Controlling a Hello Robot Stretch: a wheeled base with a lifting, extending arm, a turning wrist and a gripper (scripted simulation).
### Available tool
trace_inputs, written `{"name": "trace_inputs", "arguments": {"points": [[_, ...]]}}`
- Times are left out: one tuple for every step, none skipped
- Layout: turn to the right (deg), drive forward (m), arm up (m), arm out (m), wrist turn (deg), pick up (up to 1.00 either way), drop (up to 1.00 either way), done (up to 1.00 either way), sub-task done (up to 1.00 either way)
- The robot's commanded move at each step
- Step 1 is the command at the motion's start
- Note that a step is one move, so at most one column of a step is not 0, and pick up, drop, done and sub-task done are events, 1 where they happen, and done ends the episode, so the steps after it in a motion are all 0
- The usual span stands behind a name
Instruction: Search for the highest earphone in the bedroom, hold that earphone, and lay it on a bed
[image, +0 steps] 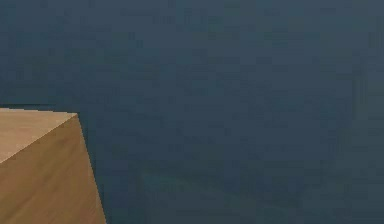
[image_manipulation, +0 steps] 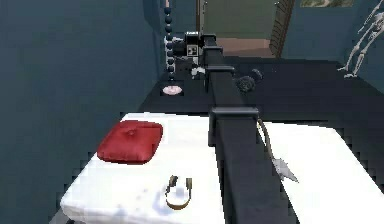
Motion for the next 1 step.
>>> {"name": "trace_inputs", "arguments": {"points": [[0.0, 0.0, -0.46, 0.0, 0.0, 0.0, 0.0, 0.0, 0.0]]}}
